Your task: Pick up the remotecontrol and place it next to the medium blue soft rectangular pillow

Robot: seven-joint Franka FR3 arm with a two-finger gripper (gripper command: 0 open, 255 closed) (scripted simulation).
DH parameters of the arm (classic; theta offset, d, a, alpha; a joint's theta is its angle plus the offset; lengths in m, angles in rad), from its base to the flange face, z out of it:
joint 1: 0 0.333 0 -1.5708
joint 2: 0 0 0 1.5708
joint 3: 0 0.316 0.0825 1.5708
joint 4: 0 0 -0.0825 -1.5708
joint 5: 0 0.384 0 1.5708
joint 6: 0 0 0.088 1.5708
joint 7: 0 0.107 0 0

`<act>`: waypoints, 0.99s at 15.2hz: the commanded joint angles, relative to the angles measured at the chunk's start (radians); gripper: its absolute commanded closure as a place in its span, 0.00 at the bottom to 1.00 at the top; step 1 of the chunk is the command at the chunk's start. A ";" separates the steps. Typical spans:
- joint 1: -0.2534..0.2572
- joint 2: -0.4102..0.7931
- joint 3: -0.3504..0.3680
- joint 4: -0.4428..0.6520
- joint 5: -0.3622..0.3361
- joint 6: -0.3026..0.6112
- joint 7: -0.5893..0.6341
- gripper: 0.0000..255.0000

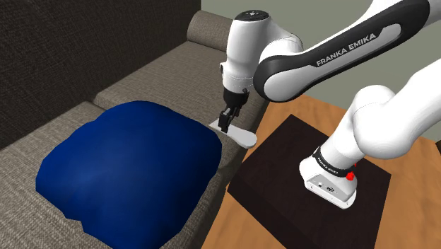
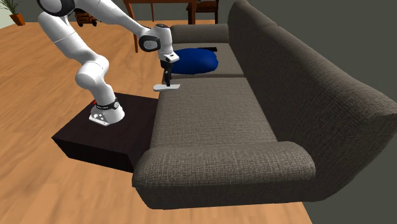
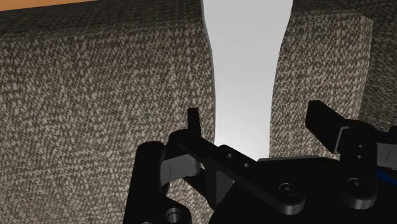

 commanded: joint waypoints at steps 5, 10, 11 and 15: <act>0.002 -0.025 -0.004 0.016 0.003 -0.041 -0.003 0.00; 0.006 -0.084 -0.015 0.069 0.007 -0.153 -0.010 0.00; 0.006 -0.084 -0.015 0.069 0.007 -0.152 -0.010 0.00; 0.006 -0.084 -0.015 0.069 0.007 -0.152 -0.010 0.00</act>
